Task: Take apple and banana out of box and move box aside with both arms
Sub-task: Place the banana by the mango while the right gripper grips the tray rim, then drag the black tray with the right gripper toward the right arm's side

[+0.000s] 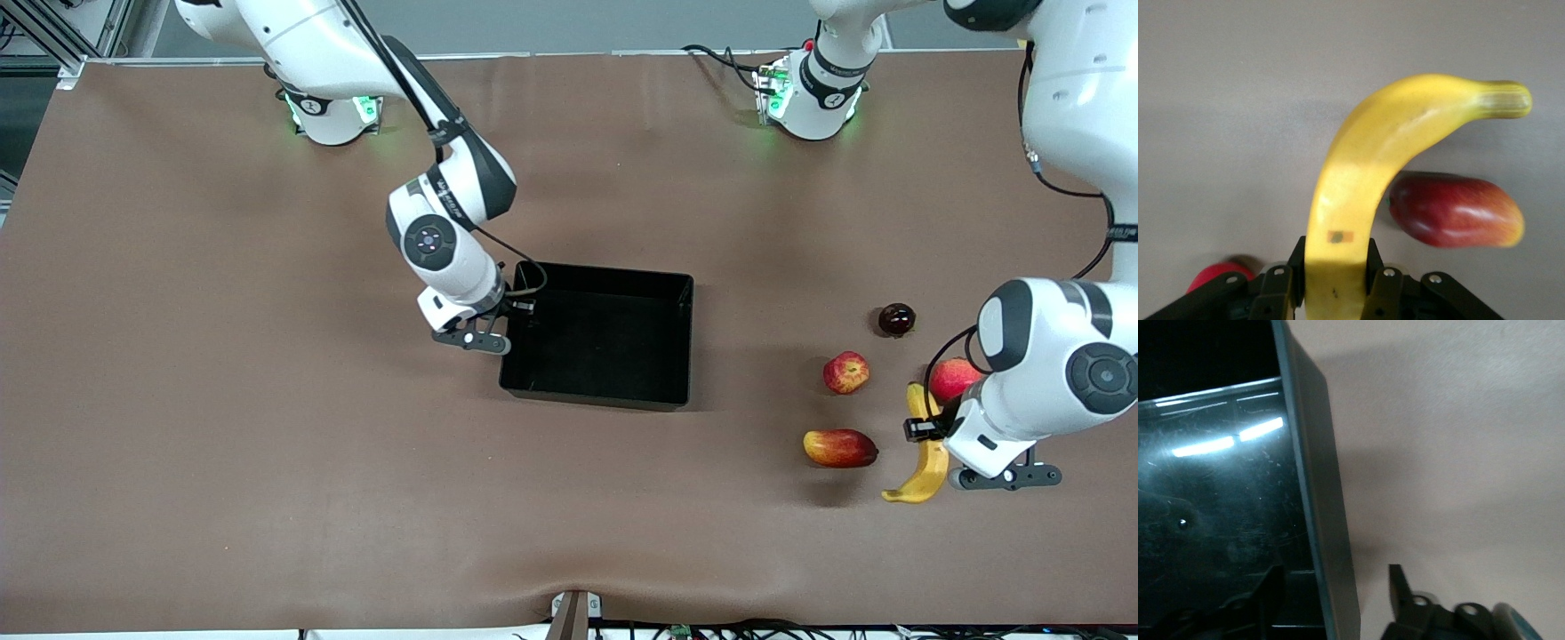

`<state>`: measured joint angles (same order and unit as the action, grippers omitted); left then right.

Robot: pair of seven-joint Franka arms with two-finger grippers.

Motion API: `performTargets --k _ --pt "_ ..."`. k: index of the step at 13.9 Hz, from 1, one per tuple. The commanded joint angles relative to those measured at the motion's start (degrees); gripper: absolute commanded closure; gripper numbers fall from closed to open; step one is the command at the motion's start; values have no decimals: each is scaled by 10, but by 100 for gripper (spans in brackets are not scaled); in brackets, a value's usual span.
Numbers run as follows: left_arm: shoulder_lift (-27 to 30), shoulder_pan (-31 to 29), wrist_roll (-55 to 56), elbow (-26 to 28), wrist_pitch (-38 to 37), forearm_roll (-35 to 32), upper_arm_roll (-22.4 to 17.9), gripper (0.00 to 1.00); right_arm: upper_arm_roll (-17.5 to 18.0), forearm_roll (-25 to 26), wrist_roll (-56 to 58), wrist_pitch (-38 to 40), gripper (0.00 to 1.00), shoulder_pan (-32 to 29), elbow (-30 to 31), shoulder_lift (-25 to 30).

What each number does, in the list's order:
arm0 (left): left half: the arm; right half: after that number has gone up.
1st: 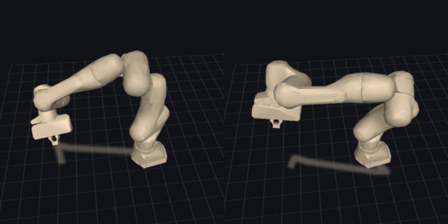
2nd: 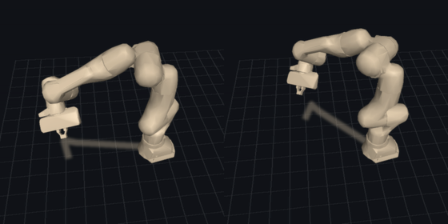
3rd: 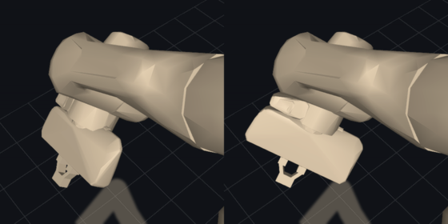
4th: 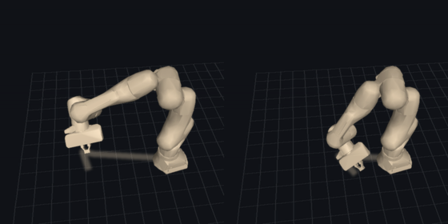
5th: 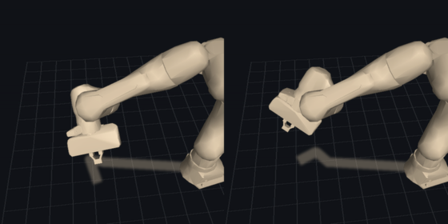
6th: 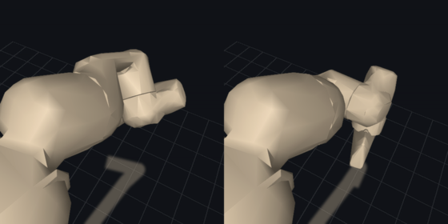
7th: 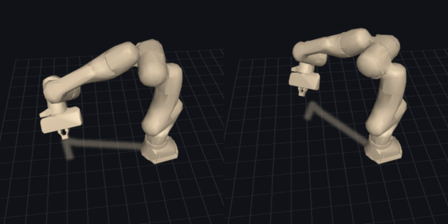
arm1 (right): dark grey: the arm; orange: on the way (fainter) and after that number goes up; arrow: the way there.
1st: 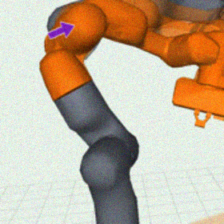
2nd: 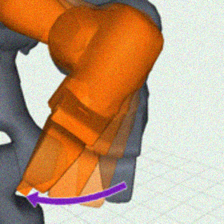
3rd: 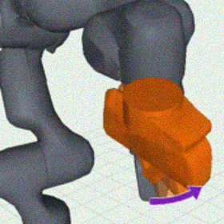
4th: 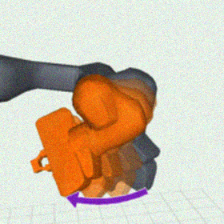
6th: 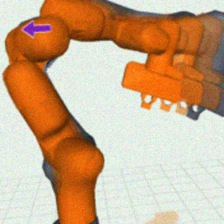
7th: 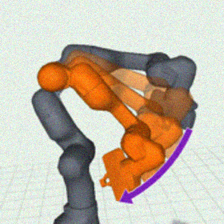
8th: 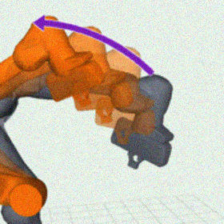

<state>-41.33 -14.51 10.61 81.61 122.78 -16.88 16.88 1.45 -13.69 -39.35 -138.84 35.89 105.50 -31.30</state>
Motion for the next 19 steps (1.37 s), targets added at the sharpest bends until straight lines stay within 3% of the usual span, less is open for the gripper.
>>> performTargets --k 1,6,7,8,9,10,13,15,19 --pt "-31 0 1 -4 47 -3 -17 100 -7 -3 -9 0 100 7 -14 -7" --pt "-79 2 9 -3 113 -3 -61 100 -9 -4 -5 19 100 -3 -24 8" --pt "-80 4 12 -3 113 -3 -62 94 -11 -4 -2 39 100 -9 -27 19" --pt "-81 4 12 -3 113 -3 -62 56 -11 -4 0 72 100 -25 -32 34" --pt "-81 4 13 -4 113 -3 -62 11 -10 -4 4 107 100 -42 -34 50" --pt "-78 4 10 -4 113 -3 -62 0 -10 -3 15 139 100 -61 -34 68" --pt "-53 5 3 -2 99 -3 -61 0 -11 -3 63 211 100 -126 -27 117" --pt "-15 4 -3 -4 57 -3 -53 0 -11 -3 80 219 100 -169 -2 140" --pt "78 2 -8 -3 3 4 -34 0 -14 -1 261 245 100 -297 26 153"
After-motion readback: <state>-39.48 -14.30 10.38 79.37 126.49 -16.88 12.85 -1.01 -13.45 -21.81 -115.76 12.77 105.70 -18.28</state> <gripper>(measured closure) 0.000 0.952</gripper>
